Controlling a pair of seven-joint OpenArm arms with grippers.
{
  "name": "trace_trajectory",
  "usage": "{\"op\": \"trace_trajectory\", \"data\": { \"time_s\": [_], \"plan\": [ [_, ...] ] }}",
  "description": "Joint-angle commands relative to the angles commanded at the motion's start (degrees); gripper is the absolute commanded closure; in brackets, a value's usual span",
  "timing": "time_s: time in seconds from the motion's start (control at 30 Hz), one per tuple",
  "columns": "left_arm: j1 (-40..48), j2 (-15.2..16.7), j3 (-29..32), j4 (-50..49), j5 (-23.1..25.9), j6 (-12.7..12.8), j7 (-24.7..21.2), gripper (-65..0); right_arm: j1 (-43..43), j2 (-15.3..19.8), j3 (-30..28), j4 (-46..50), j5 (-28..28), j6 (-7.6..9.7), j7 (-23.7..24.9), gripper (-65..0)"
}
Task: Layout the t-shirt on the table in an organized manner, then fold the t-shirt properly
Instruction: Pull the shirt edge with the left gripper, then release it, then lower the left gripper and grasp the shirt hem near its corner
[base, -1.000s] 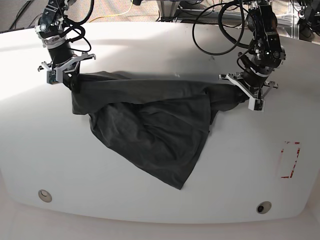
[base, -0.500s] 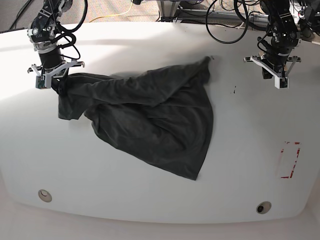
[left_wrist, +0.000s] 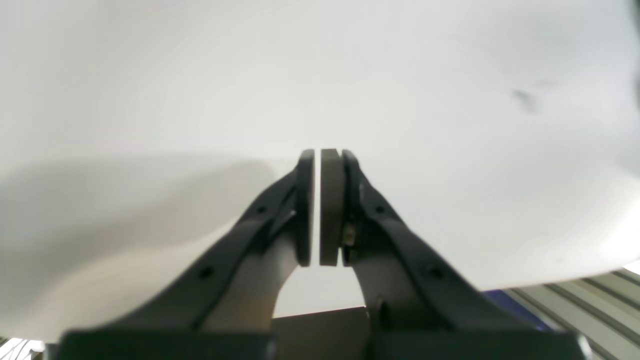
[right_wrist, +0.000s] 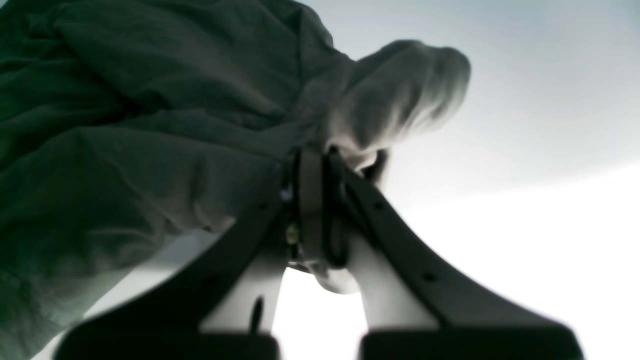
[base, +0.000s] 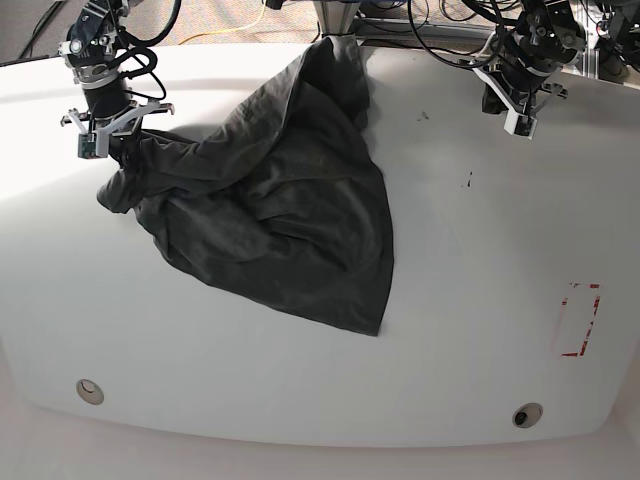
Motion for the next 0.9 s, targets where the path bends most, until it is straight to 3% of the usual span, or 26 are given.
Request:
{"op": "trace_trajectory", "data": {
  "time_s": [0.1,0.2,0.37,0.5,0.6,0.9],
  "plan": [
    [-3.4,-0.1,3.1,0.0,0.1,-0.1,0.0,-0.1,0.0,-0.3,-0.1,0.0,0.0,0.0,0.0,-0.2],
    [-6.4,0.1,5.3,-0.2,0.2,0.1,0.3,-5.3,0.0,-0.4,-0.1,0.1,0.0,0.0,0.0,-0.2],
    [-14.2,0.4,8.7,-0.5,0.3,0.9,5.8,-25.3,0.0,-0.4,-0.2,0.1,0.3,0.0,0.0,-0.2],
    [-19.5,2.7,9.8,-1.9,0.3,5.4,9.5,-39.2,0.0,-0.4,-0.2,0.1,0.3,0.0,0.0,-0.2],
    [-23.2,3.0,11.0,-5.0,0.3,7.3,9.6,-40.3,0.0,-0.4,-0.2,0.1,0.4,0.0,0.0,-0.2],
    [-33.3,4.8,11.9,-20.3,0.2,7.8,9.6,-40.3,0.7,-0.4,-0.2,0.2,0.4,0.0,0.0,-0.2]
  ]
}}
